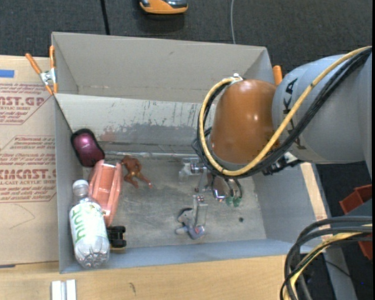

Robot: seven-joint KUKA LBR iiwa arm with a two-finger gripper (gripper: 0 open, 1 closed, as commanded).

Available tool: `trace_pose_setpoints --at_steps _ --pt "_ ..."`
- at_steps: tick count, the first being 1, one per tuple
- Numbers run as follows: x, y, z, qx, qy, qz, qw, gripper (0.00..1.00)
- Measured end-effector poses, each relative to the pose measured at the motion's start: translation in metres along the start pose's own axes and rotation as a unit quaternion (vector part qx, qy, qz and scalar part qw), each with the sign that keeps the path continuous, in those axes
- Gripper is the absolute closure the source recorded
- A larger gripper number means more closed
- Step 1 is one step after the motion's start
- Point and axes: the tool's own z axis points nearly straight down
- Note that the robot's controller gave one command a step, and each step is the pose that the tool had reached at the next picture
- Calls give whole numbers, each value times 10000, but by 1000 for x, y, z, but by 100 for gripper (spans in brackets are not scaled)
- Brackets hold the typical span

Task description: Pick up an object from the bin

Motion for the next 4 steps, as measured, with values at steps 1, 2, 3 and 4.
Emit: trace_pose_setpoints --at_steps 1,2,3,4 --pt "-2 0 -4 -2 -38 4 10000 0" --pt "2 -8 14 -5 -85 -264 9996 0" --pt "20 -27 46 6 -9 -1148 9934 0" --pt "-8 -15 78 4 -41 -2167 9762 100"
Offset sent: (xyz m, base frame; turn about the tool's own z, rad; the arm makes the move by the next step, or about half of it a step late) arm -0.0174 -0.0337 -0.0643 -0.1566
